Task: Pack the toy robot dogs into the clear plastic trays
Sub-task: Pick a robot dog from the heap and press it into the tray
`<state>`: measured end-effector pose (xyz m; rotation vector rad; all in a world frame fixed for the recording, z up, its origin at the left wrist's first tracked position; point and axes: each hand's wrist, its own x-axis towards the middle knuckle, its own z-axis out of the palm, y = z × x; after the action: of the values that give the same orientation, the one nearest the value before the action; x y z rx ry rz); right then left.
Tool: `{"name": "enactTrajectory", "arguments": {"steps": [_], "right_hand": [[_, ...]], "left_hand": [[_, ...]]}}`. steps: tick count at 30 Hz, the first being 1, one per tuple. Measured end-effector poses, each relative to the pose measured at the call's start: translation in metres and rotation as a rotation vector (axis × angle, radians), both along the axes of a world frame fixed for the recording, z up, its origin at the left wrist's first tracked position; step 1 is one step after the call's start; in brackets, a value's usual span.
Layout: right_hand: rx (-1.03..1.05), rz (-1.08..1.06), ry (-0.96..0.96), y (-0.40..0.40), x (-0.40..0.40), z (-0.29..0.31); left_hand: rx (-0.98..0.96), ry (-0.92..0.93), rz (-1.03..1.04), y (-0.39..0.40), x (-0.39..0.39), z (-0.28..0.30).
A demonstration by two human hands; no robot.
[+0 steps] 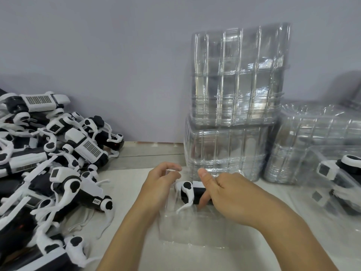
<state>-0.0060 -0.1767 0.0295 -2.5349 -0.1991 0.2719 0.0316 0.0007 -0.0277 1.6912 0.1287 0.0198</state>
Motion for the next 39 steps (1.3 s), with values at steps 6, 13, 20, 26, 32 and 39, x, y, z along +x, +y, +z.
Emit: {"name": "enactTrajectory", "arguments": {"steps": [6, 13, 20, 26, 32, 39], "right_hand": [[0.037, 0.031, -0.012, -0.005, 0.001, 0.003], [0.066, -0.013, -0.129, -0.012, 0.003, 0.003], [0.166, -0.004, -0.062, -0.008, 0.004, 0.005], [0.25, -0.006, -0.041, -0.007, 0.004, 0.006], [0.272, -0.023, 0.009, -0.013, 0.006, 0.006], [0.246, -0.024, -0.044, -0.014, 0.007, 0.005]], "left_hand": [[0.011, -0.008, -0.003, 0.001, 0.0, 0.0], [0.029, -0.012, 0.012, 0.002, 0.002, -0.004], [0.02, -0.008, 0.01, 0.0, 0.0, 0.0], [-0.004, 0.0, -0.006, -0.001, 0.0, 0.001], [0.013, -0.005, 0.021, 0.001, 0.003, -0.003], [0.018, 0.003, 0.027, 0.001, 0.002, -0.003]]}}
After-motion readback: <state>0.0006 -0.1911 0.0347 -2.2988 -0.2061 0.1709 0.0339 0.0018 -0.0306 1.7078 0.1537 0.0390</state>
